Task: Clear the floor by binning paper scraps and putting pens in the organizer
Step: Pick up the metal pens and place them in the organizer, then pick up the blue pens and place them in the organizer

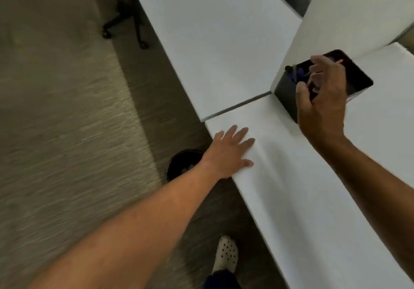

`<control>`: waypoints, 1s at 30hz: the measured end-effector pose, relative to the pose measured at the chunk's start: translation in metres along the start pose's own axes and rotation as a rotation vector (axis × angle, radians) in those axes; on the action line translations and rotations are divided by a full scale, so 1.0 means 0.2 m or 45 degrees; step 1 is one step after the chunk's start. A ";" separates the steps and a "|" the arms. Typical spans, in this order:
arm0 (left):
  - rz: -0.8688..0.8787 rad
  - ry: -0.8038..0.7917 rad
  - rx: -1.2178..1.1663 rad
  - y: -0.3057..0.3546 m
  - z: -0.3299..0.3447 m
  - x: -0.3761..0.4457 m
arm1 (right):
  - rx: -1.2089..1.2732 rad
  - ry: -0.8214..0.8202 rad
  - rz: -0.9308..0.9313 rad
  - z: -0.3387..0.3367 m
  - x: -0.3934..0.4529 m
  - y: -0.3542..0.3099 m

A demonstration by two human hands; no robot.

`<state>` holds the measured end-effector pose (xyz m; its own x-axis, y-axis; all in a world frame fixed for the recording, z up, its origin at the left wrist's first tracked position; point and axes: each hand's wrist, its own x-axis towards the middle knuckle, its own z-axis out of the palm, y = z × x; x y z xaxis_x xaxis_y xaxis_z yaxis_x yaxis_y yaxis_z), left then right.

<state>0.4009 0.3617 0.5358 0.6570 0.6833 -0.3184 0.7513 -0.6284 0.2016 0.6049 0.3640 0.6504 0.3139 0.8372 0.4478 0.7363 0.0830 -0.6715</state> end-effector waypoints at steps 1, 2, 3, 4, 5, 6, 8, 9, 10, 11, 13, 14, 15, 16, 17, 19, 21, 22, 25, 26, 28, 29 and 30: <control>0.043 0.045 -0.036 -0.05 0.01 -0.02 | 0.043 -0.034 -0.010 0.06 -0.11 -0.08; 0.088 0.119 -0.068 -0.10 0.02 -0.05 | 0.082 -0.093 -0.032 0.11 -0.23 -0.15; 0.128 0.225 -0.074 -0.18 0.05 -0.10 | 0.118 -0.171 -0.065 0.18 -0.36 -0.22; 0.148 0.348 -0.056 -0.26 0.10 -0.16 | 0.144 -0.270 -0.114 0.25 -0.51 -0.28; 0.138 0.467 -0.031 -0.35 0.17 -0.24 | 0.166 -0.395 -0.171 0.33 -0.66 -0.34; 0.095 0.565 -0.029 -0.45 0.25 -0.34 | 0.186 -0.543 -0.216 0.41 -0.81 -0.39; -0.067 0.667 -0.088 -0.65 0.47 -0.56 | 0.204 -0.854 -0.228 0.60 -1.11 -0.43; -0.173 0.661 -0.127 -0.75 0.61 -0.68 | 0.206 -0.999 -0.187 0.71 -1.26 -0.43; -0.286 0.629 -0.169 -0.84 0.77 -0.80 | 0.203 -1.120 -0.129 0.82 -1.40 -0.41; -0.400 0.578 -0.216 -0.92 0.93 -0.92 | 0.192 -1.217 -0.068 0.94 -1.55 -0.36; -0.616 0.460 -0.326 -1.06 1.29 -1.16 | 0.123 -1.381 0.063 1.19 -1.84 -0.25; -0.706 0.398 -0.387 -1.11 1.48 -1.28 | 0.067 -1.478 0.135 1.32 -1.99 -0.19; -0.768 0.340 -0.443 -1.13 1.67 -1.40 | 0.011 -1.587 0.202 1.44 -2.14 -0.11; -0.799 0.291 -0.489 -1.15 1.86 -1.50 | -0.059 -1.706 0.255 1.55 -2.28 -0.03; -0.808 0.251 -0.520 -1.15 2.03 -1.59 | -0.125 -1.817 0.290 1.66 -2.42 0.06; -0.824 0.173 -0.582 -1.16 2.36 -1.73 | -0.260 -1.965 0.270 1.88 -2.67 0.22; -0.871 0.086 -0.655 -1.18 2.63 -1.80 | -0.330 -1.979 0.239 2.08 -2.87 0.33; -0.886 0.047 -0.685 -1.20 2.74 -1.81 | -0.349 -1.958 0.231 2.18 -2.96 0.37; -0.873 -0.021 -0.753 -1.27 2.99 -1.78 | -0.426 -1.907 0.155 2.46 -3.14 0.45; -0.873 -0.021 -0.767 -1.29 3.05 -1.75 | -0.446 -1.887 0.109 2.55 -3.19 0.48; -0.902 -0.022 -0.776 -1.32 3.18 -1.70 | -0.451 -1.811 0.011 2.72 -3.26 0.54; -0.921 -0.031 -0.772 -1.34 3.23 -1.68 | -0.456 -1.767 -0.056 2.81 -3.28 0.58; -0.932 -0.047 -0.762 -1.36 3.29 -1.66 | -0.485 -1.734 -0.134 2.89 -3.31 0.62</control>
<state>-0.0616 0.0611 -0.0220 0.0150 0.8137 -0.5810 0.8900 0.2540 0.3787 0.1425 0.1331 -0.0705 -0.4049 0.7131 -0.5723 0.9025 0.2112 -0.3754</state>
